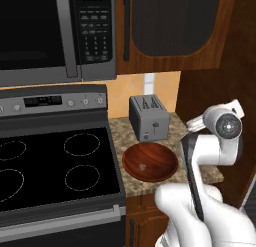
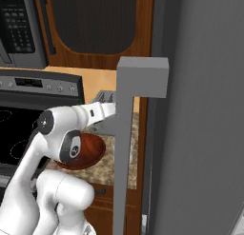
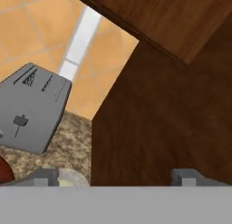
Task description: Grab a lemon wedge from the fridge and one ice cube from the ice bowl, and put them in the glass of lemonade.
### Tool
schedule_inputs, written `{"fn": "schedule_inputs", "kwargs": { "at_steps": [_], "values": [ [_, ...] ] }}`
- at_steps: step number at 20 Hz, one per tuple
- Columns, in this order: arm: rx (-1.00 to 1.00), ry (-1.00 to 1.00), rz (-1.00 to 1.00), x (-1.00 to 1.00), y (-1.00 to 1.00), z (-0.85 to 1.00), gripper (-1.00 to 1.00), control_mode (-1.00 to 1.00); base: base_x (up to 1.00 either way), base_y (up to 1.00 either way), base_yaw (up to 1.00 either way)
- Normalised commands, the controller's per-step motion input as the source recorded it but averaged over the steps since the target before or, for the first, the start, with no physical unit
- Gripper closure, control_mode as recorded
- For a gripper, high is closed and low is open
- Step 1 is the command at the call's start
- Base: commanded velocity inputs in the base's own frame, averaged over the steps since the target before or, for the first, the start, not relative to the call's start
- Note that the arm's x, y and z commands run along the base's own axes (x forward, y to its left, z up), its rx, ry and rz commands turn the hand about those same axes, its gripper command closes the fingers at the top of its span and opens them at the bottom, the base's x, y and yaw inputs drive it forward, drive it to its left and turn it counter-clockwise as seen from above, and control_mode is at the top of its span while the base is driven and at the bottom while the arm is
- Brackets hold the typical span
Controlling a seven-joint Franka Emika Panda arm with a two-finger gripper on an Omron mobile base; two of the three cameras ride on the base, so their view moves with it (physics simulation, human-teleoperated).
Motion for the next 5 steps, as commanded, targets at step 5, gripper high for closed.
{"fn": "schedule_inputs", "kwargs": {
  "at_steps": [5],
  "values": [
    [-0.13,-0.46,0.00,-0.73,0.50,1.00,-1.00,-1.00,0.00,0.00,0.00]
  ]
}}
